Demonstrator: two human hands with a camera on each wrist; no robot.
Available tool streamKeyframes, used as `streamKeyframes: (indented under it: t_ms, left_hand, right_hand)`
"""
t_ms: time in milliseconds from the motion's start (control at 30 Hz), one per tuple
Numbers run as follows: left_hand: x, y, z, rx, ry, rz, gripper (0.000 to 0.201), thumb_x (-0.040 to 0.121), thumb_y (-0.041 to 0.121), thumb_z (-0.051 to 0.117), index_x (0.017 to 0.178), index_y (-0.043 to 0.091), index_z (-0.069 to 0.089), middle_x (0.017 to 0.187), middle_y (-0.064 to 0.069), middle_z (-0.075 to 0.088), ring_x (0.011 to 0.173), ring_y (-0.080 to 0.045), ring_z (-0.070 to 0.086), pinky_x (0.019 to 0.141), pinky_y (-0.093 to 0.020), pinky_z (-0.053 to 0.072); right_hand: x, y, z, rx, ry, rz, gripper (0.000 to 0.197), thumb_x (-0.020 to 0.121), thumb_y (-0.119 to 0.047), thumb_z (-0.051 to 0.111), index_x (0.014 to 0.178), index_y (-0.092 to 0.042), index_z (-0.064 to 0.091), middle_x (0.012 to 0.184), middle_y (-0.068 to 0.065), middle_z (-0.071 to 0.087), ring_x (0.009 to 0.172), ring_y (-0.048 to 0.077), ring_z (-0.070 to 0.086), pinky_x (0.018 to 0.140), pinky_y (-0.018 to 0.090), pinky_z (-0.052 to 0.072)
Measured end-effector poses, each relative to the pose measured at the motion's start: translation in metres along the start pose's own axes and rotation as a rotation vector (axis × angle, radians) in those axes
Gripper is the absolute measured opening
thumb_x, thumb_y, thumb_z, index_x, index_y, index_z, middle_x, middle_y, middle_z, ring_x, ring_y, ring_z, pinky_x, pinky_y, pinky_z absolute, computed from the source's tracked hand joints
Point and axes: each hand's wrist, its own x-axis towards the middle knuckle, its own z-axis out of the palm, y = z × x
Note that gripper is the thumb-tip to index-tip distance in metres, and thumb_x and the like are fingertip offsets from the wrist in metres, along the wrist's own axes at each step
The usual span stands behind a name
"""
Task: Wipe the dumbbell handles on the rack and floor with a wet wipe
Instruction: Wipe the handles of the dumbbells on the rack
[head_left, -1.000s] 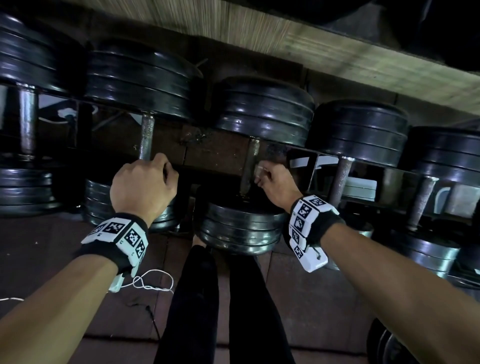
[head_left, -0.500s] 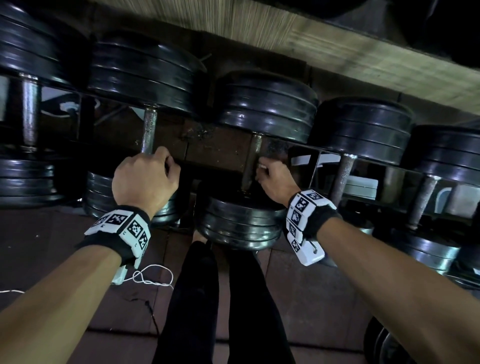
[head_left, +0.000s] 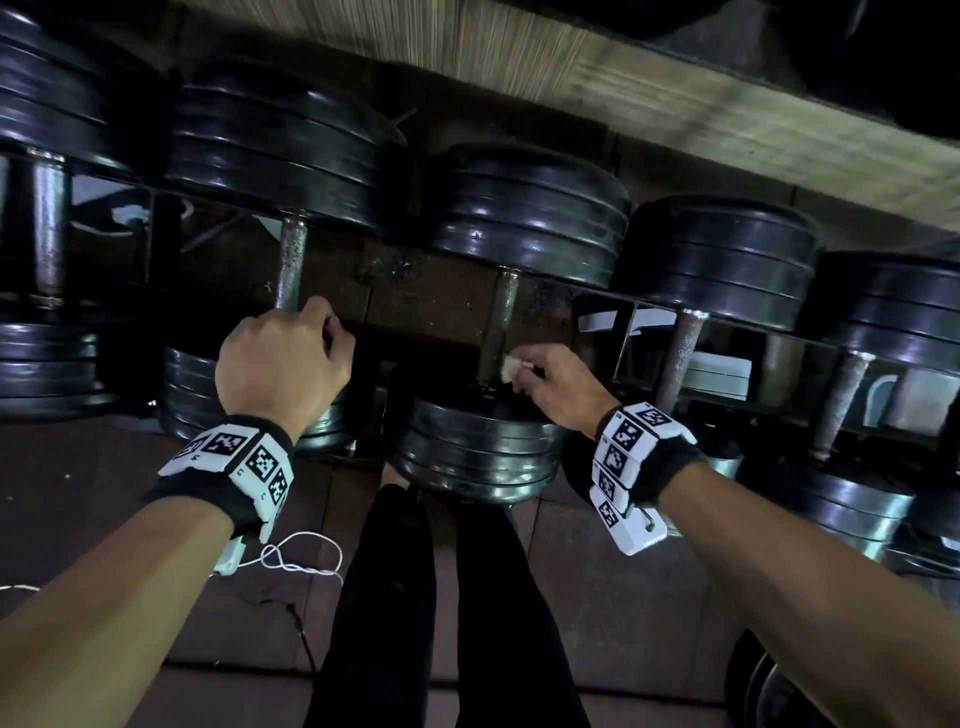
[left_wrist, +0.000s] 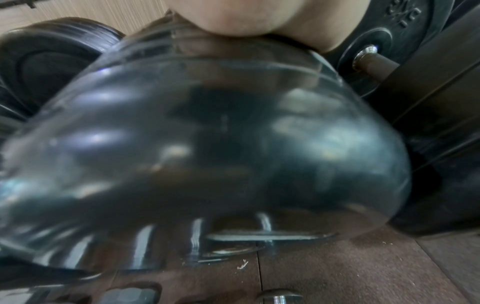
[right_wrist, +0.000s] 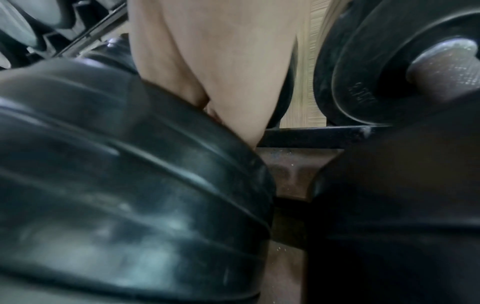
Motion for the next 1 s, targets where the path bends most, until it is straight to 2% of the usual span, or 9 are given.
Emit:
streamKeyframes:
  t_ms: [100,200,267,433,633,767,833,900,1000]
  left_hand:
    - [0.000,0.001,-0.001,-0.011,0.010,-0.010,0.017,0.088,0.022,0.061,0.079,0.007,0.064,0.056,-0.016,0.055,0.050,-0.035,0.052,0.051,-0.031,0.028]
    - [0.000,0.003,-0.002,-0.020,0.024,-0.015,0.016,0.086,0.020,0.063,0.077,0.007,0.064,0.055,-0.016,0.054,0.048,-0.033,0.049,0.052,-0.031,0.028]
    - [-0.001,0.003,-0.003,-0.022,0.025,-0.010,0.015,0.086,0.019,0.063,0.077,0.007,0.063,0.054,-0.016,0.053,0.048,-0.033,0.049,0.052,-0.030,0.028]
    - [0.000,0.002,-0.001,-0.017,0.016,-0.011,0.016,0.087,0.020,0.062,0.077,0.007,0.063,0.054,-0.014,0.052,0.048,-0.032,0.049,0.050,-0.030,0.028]
    - [0.000,0.002,-0.001,-0.018,0.022,-0.013,0.017,0.087,0.021,0.061,0.077,0.008,0.063,0.054,-0.014,0.053,0.049,-0.034,0.051,0.051,-0.031,0.029]
    - [0.000,0.002,0.000,-0.028,0.020,-0.013,0.017,0.087,0.021,0.061,0.076,0.007,0.062,0.053,-0.014,0.051,0.048,-0.033,0.051,0.050,-0.030,0.029]
    - [0.000,0.001,0.001,-0.027,0.025,-0.017,0.018,0.087,0.021,0.061,0.075,0.008,0.061,0.053,-0.013,0.051,0.048,-0.033,0.051,0.050,-0.030,0.029]
    - [0.000,0.001,0.001,-0.026,0.035,-0.016,0.018,0.087,0.022,0.060,0.075,0.008,0.062,0.053,-0.012,0.051,0.048,-0.032,0.049,0.050,-0.030,0.029]
    - [0.000,0.001,0.001,-0.038,0.049,-0.018,0.017,0.087,0.022,0.060,0.077,0.008,0.063,0.053,-0.012,0.051,0.048,-0.026,0.041,0.050,-0.030,0.028]
  right_hand:
    - [0.005,-0.005,0.001,-0.024,0.001,0.004,0.020,0.098,-0.009,0.054,0.083,-0.013,0.067,0.078,0.002,0.067,0.080,0.018,0.061,0.082,0.033,0.048]
    - [0.010,-0.012,0.005,-0.070,-0.006,0.032,0.016,0.096,-0.007,0.054,0.088,-0.002,0.067,0.091,0.020,0.070,0.088,0.029,0.063,0.079,0.033,0.045]
    - [0.008,-0.008,0.005,-0.070,-0.017,0.025,0.015,0.095,-0.007,0.056,0.085,-0.007,0.066,0.090,0.018,0.069,0.087,0.028,0.062,0.077,0.032,0.044]
    - [0.005,0.000,0.000,-0.023,-0.043,0.046,0.015,0.095,-0.012,0.059,0.088,-0.015,0.072,0.091,0.011,0.072,0.091,0.025,0.065,0.087,0.038,0.048]
    - [0.010,-0.011,0.005,-0.028,-0.058,0.092,0.022,0.095,-0.009,0.059,0.075,-0.018,0.061,0.084,0.008,0.063,0.084,0.022,0.058,0.075,0.029,0.042]
    - [0.002,-0.004,-0.004,0.021,-0.066,0.114,0.016,0.095,-0.010,0.059,0.092,-0.013,0.074,0.081,0.002,0.066,0.081,0.015,0.059,0.076,0.026,0.043]
    - [0.011,-0.011,-0.009,0.074,0.052,0.125,0.023,0.092,-0.011,0.056,0.079,-0.022,0.072,0.075,0.001,0.065,0.076,0.017,0.059,0.073,0.030,0.046]
    - [0.025,-0.024,-0.013,0.184,0.269,0.108,0.023,0.085,-0.018,0.054,0.067,-0.028,0.063,0.071,0.005,0.066,0.070,0.023,0.061,0.071,0.043,0.051]
    - [0.033,-0.042,-0.014,0.168,0.442,0.089,0.020,0.087,-0.022,0.051,0.077,-0.021,0.068,0.084,0.016,0.071,0.080,0.037,0.067,0.076,0.047,0.053]
